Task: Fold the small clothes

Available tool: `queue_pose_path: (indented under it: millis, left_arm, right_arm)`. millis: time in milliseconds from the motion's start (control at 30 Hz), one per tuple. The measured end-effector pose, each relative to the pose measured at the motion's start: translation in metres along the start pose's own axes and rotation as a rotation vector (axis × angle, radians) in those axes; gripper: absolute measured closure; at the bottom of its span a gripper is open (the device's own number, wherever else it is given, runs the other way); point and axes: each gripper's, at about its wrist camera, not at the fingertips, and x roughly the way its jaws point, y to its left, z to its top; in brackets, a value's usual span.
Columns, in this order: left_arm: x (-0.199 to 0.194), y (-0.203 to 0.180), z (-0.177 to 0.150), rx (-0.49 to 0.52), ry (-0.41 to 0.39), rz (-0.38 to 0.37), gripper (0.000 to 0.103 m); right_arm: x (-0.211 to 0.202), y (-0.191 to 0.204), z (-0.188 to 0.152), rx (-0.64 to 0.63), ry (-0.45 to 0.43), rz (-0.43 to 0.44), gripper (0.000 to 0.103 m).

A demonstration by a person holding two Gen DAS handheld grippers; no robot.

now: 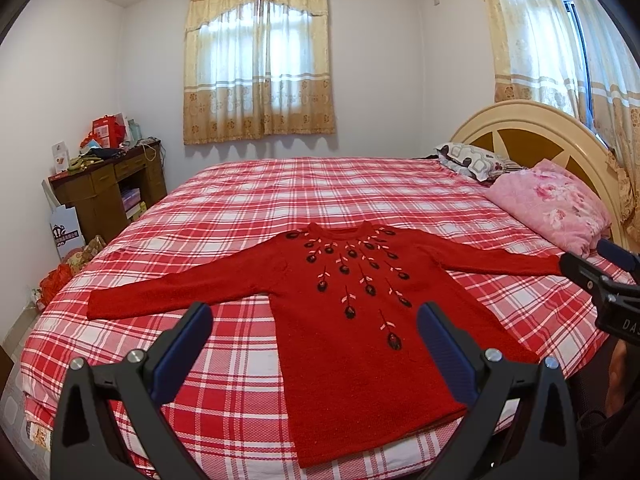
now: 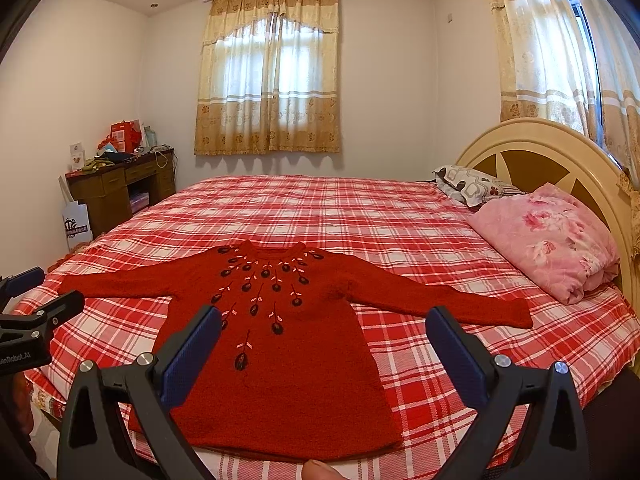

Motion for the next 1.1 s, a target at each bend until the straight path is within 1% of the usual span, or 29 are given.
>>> queue_pose_path:
  millis: [1100]
  left_arm:
    - [0.0029,0.0007,-0.0042,-0.009,0.01,0.002,0.0]
  right_arm:
    - [0.0023,0.0099,-0.0045,-0.019,0.013,0.017,0.001]
